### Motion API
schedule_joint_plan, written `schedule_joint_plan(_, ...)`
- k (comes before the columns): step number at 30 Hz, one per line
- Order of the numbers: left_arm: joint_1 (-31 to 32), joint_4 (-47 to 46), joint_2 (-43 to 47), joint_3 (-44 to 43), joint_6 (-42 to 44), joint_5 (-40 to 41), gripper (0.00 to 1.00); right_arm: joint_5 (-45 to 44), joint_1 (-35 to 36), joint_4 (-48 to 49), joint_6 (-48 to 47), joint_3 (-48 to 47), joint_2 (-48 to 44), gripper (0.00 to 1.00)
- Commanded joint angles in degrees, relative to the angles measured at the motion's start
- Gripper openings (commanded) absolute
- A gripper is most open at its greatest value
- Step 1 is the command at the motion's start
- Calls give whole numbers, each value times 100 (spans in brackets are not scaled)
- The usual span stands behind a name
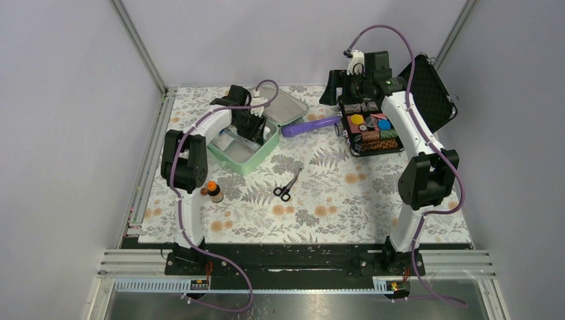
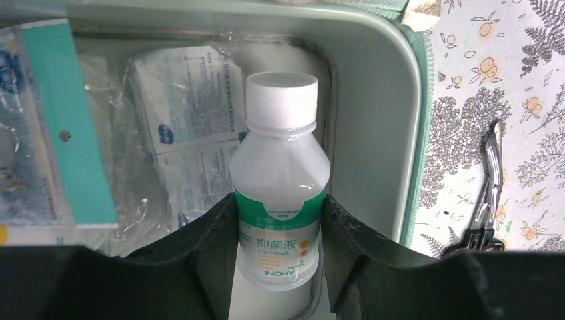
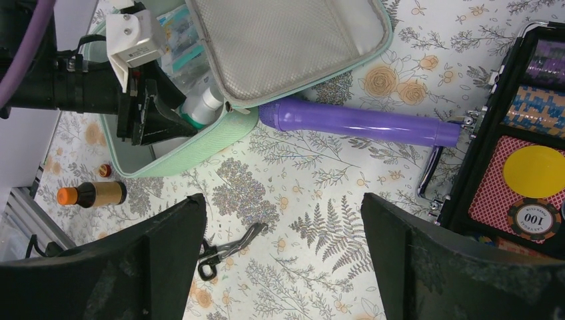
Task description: Organize the medicine kit
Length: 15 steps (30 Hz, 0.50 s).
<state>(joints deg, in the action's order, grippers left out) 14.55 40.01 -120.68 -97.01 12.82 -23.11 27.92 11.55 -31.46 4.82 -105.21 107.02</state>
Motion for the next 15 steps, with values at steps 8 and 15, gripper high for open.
schedule_joint_plan(8, 192, -398, -14, 7, 60, -69, 30, -48, 1, -45, -95, -144, -149, 93)
schedule_joint_plan(15, 231, -292, -62, -60, 152, -142, 36, -39, 0, -44, -86, -138, -137, 93)
